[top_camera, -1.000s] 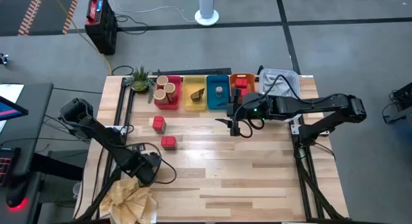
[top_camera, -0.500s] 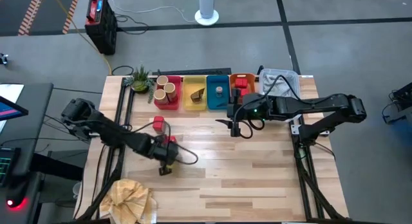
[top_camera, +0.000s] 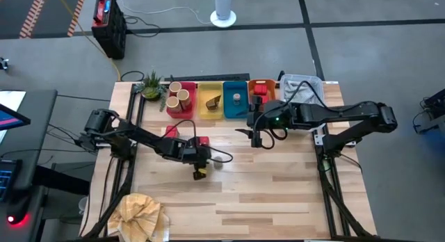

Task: Sort spices by type
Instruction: Put the brown spice bottle into the blue bin

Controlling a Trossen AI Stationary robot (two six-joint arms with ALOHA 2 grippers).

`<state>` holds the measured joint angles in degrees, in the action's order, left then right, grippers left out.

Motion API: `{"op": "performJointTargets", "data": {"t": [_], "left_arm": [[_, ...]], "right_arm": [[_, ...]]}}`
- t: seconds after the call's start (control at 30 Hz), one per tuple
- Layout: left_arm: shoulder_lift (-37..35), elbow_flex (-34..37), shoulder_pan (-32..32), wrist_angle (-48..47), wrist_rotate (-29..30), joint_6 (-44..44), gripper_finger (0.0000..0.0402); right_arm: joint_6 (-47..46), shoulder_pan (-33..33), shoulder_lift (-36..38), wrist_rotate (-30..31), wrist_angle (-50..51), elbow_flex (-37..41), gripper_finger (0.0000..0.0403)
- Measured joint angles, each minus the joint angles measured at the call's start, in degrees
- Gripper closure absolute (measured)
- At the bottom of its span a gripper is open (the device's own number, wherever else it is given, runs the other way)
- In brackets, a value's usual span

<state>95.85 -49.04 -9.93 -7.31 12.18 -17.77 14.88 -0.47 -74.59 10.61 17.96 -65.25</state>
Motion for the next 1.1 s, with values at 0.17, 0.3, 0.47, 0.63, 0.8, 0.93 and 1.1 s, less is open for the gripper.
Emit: {"op": "performJointTargets", "data": {"t": [0.17, 0.3, 0.47, 0.63, 0.8, 0.93, 1.1], "left_arm": [[-2.91, -5.22, 0.06, -11.16, -1.5, 3.11, 0.0277], [-6.62, -6.82, -0.47, -16.57, 1.43, 3.5, 0.0277], [-14.2, -5.82, -2.15, -16.9, 7.89, 6.83, 0.0283], [-23.0, -3.44, -2.04, -14.18, 12.51, 10.5, 0.0296], [-30.81, -1.12, -0.45, -6.56, 16.6, 16.94, 0.0301], [-35.41, -1.14, 1.96, -3.52, 18.62, 19.39, 0.0301], [-37.48, -1.13, 5.31, -3.68, 20.91, 20.29, 0.0301]], "right_arm": [[-2.84, 0.42, 0.24, 0.01, 4.45, -0.02, 0.0117], [-4.28, 2.16, -2.77, -0.02, 6.74, -0.02, 0.0117], [-5.42, 3.54, -5.34, 0.0, 7.62, 0.04, 0.0117], [-6.37, 4.82, -7.16, 0.04, 4.32, -0.07, 0.0117], [-4.92, 7.09, -14.38, -0.13, 1.04, -1.21, 0.0117], [-4.01, 7.72, -20.78, -1.06, 2.24, -4.85, 0.0117], [-4.34, 8.48, -28.34, -6.6, 3.67, -9.64, 0.0117]]}}
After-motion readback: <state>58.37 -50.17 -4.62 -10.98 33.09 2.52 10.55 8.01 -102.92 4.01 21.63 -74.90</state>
